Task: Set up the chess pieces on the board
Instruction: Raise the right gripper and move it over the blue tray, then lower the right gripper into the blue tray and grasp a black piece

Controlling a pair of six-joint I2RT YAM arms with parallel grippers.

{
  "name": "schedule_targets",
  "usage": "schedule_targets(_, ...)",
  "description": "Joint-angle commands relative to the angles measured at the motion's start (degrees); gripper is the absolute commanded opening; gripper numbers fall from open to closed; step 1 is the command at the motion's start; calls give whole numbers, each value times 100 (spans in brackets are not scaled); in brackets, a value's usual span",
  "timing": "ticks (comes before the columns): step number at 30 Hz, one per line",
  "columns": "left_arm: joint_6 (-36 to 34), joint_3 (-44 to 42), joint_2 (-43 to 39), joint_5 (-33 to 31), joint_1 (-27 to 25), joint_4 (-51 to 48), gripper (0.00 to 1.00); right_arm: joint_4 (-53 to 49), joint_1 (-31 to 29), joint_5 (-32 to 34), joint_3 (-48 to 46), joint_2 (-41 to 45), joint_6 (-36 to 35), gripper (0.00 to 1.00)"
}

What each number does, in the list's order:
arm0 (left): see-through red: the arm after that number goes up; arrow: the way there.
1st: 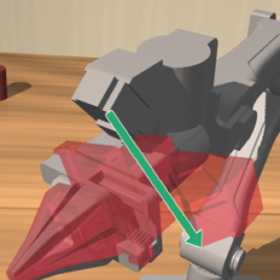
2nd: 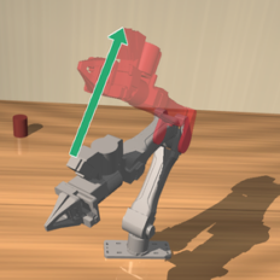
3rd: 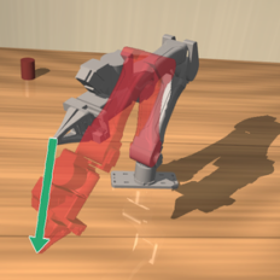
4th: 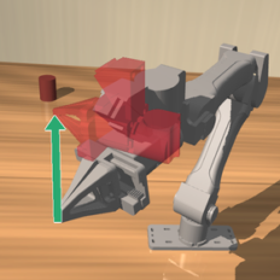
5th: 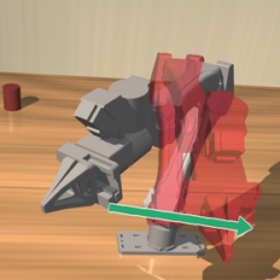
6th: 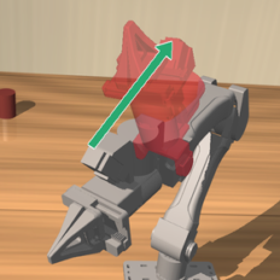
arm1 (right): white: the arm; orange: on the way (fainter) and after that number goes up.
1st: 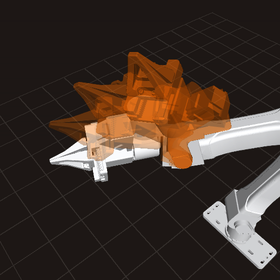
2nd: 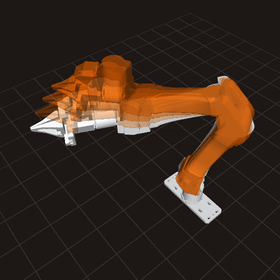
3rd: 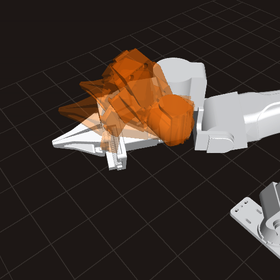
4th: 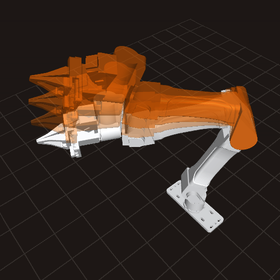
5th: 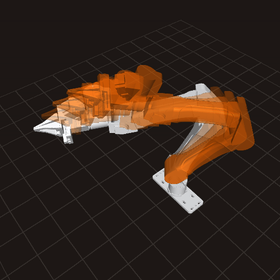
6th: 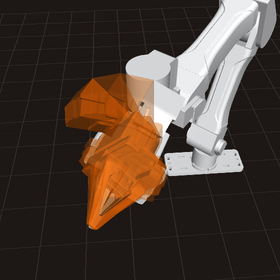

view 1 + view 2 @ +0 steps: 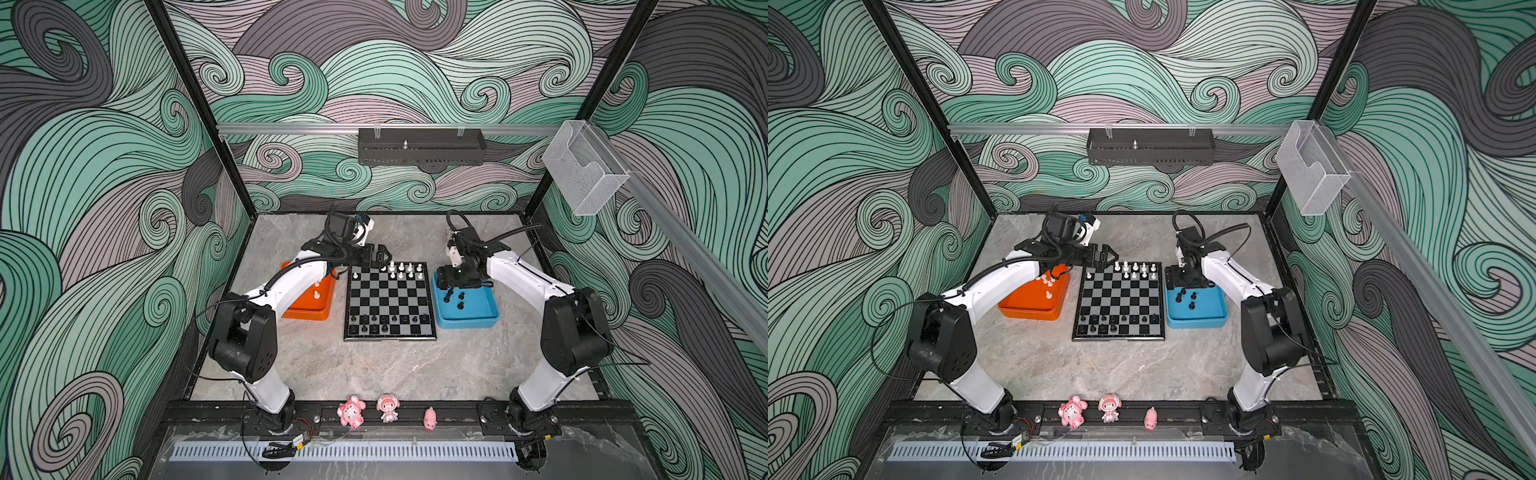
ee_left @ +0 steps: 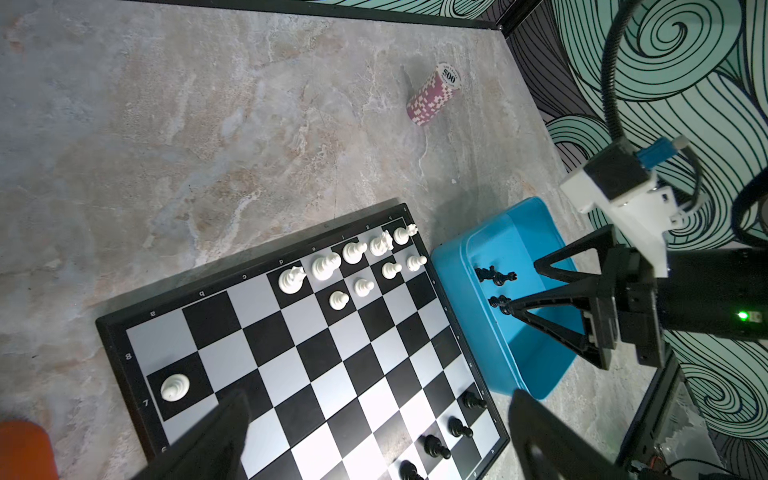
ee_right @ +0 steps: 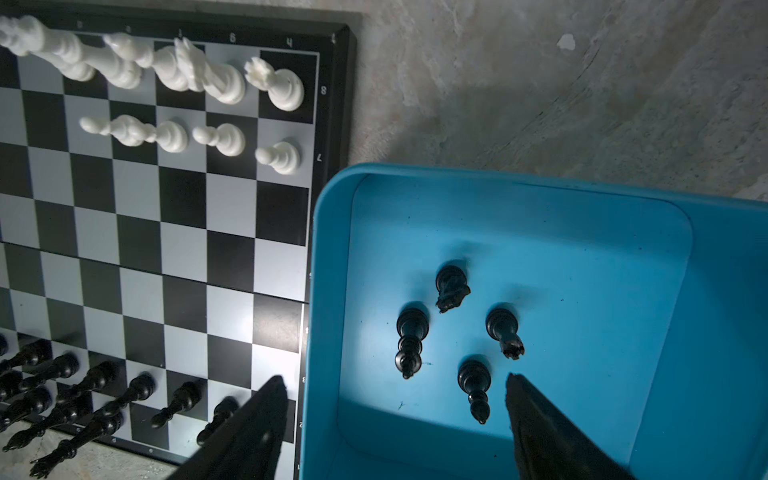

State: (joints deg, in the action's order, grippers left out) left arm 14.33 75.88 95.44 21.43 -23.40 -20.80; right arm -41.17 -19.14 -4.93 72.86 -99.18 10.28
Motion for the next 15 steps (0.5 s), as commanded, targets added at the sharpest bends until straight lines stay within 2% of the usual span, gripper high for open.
schedule_targets(1,-83,92,114,-68,-45,-91,99,-108,58,84,-25,-82,-79,79)
schedule_targets(5,-89,106,155,-69,-42,-104,99,-109,77,84,-67,-121,-96,70)
schedule_targets(11,-114,118,193,-77,-42,-106,99,-116,84,124,-125,-274,-131,50)
schedule_targets(15,-122,126,200,-85,-43,-113,99,-92,81,120,-141,-350,-132,44)
